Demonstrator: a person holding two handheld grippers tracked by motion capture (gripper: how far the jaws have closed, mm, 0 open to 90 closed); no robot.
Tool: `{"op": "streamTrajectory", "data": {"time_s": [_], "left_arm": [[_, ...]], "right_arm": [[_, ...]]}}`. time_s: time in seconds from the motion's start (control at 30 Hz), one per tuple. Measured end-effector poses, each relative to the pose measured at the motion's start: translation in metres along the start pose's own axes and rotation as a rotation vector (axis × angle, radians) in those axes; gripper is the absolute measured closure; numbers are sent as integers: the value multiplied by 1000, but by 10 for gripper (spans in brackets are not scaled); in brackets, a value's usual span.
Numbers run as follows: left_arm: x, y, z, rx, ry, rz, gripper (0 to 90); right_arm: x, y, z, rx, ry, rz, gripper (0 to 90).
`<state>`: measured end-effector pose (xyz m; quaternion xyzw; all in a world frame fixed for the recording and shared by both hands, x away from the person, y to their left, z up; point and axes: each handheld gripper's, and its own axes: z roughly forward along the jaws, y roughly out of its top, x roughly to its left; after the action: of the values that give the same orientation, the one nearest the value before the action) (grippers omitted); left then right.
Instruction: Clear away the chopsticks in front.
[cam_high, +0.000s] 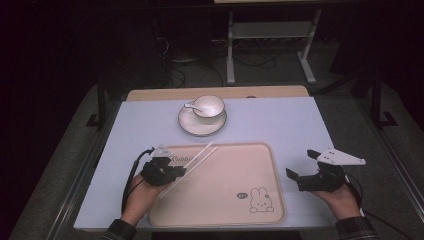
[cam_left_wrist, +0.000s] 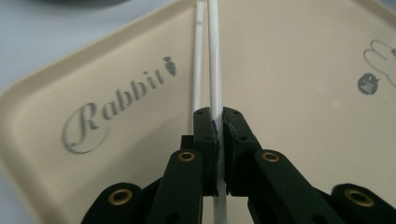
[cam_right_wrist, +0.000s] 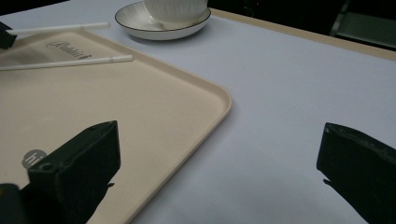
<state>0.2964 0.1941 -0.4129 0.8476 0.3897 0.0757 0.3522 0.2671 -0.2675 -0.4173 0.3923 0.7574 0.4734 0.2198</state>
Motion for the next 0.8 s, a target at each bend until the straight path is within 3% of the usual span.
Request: {"op": "streamTrajectory", "data": {"time_s": [0.33,0.8], "left_arm": [[-7,8,29,84,33,49,843],[-9,6,32,102,44,60,818]], "right_arm": [[0,0,0,1,3,-1,0],[0,0,-1,0,1,-1,0]]}}
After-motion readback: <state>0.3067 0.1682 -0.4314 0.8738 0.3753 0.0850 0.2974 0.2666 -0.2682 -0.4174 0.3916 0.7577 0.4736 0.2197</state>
